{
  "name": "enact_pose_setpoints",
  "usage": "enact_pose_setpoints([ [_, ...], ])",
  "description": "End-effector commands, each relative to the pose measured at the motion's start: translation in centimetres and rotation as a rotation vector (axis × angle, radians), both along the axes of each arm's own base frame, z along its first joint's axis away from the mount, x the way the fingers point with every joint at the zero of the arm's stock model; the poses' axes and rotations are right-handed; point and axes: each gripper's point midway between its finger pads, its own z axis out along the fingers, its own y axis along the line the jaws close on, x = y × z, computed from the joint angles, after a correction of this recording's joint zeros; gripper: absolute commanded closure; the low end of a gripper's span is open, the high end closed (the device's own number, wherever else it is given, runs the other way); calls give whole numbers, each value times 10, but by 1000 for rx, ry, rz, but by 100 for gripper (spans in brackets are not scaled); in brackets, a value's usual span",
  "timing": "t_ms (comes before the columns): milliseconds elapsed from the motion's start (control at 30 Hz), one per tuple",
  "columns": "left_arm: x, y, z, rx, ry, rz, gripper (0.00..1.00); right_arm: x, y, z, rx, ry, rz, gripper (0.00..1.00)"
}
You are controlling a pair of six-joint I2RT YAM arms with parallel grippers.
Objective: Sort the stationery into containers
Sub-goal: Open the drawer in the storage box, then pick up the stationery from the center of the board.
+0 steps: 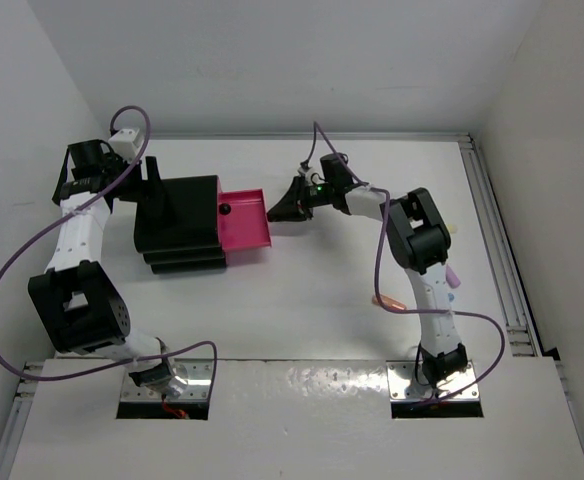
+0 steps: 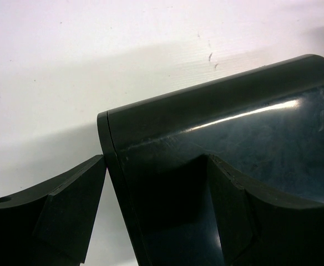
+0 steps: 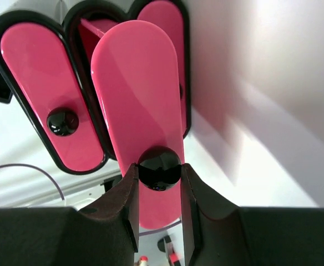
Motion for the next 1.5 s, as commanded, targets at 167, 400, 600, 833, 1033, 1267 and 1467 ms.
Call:
enact_pose_setpoints([
  [167,-48,-4,-80,13,331,-5,22,3,6,18,4,-60,8,53],
  [400,-49,-4,-80,21,328,-11,21,1,4,14,-27,-54,9,41],
  [600,-46,-4,-76,18,310,-10,22,5,-64,13,-190,-91,-37,41],
  [833,-48,-5,-64,44,267,-23,21,-11,-209,41,-569,-253,-29,45],
  [1033,-50,-10,-54,70,235,-39,21,-59,-324,39,-888,-271,46,47],
  [1267,-50,-15,-55,83,227,-53,22,-126,-399,2,-1160,-175,200,61],
  [1467,-49,-19,-56,78,222,-61,21,-134,-411,-18,-1230,-157,215,59],
])
